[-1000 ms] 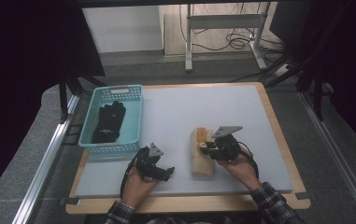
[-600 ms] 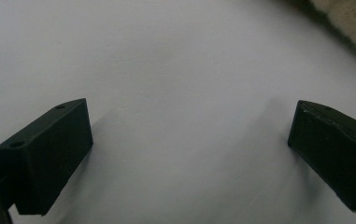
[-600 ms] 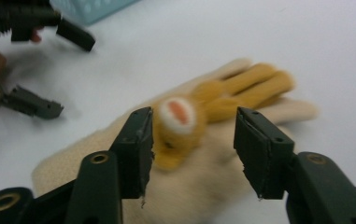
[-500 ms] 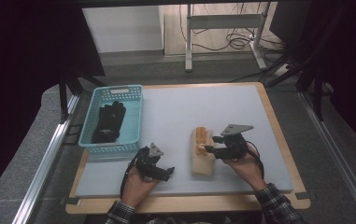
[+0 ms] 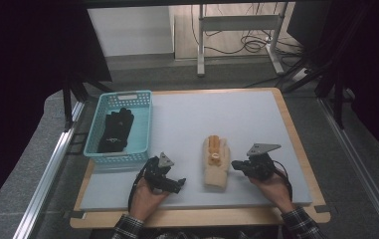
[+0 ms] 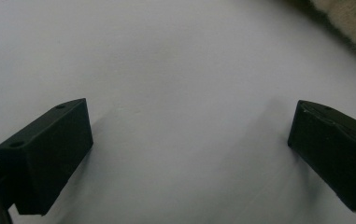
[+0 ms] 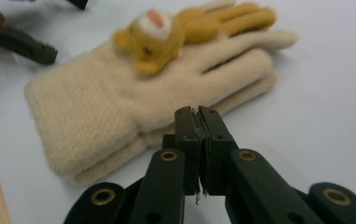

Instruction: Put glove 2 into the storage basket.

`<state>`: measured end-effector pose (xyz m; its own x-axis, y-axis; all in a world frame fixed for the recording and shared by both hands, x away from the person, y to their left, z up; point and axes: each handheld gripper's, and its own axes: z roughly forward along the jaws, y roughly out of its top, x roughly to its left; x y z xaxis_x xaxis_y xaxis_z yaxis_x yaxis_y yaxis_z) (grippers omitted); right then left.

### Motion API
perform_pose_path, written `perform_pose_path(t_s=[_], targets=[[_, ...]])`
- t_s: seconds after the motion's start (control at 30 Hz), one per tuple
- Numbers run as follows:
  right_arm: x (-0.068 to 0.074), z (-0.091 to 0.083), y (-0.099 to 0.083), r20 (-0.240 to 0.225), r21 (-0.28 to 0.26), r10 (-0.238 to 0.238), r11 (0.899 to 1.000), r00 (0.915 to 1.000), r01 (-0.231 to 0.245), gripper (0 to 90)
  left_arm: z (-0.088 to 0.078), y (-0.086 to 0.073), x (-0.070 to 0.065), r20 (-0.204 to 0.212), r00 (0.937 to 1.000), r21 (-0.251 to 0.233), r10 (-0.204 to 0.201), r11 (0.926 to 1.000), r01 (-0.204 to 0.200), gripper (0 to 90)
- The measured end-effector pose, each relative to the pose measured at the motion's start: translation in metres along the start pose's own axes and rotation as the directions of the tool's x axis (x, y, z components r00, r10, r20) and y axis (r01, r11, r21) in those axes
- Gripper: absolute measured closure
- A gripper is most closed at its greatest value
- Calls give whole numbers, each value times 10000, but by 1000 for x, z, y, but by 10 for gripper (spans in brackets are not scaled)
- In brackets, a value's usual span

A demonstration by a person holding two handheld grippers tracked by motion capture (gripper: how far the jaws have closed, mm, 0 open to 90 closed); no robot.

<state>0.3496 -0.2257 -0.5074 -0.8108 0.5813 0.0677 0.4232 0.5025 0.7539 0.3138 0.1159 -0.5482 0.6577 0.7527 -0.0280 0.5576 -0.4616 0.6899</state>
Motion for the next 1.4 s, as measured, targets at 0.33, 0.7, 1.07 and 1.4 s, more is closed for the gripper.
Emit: perform_pose_path(t_s=[0.33, 0.7, 1.07, 1.4], targets=[[11, 23, -9, -168, 524, -343, 9980, 9993, 351, 884, 0, 0, 0, -5, 10000, -8, 1, 10000, -1, 5], [22, 35, -1, -494, 494, -566, 9970, 9972, 590, 884, -1, -1, 2, 5, 9996, -74, -270, 9996, 270, 14], [37, 57, 14, -618, 492, -758, 9957, 9952, 789, 883, -9, -9, 11, 0, 9999, 100, -112, 9999, 112, 7], [49, 77, 28, -575, 441, -997, 9938, 9934, 1023, 882, -9, -10, 11, -36, 9998, 137, -178, 9997, 178, 0]])
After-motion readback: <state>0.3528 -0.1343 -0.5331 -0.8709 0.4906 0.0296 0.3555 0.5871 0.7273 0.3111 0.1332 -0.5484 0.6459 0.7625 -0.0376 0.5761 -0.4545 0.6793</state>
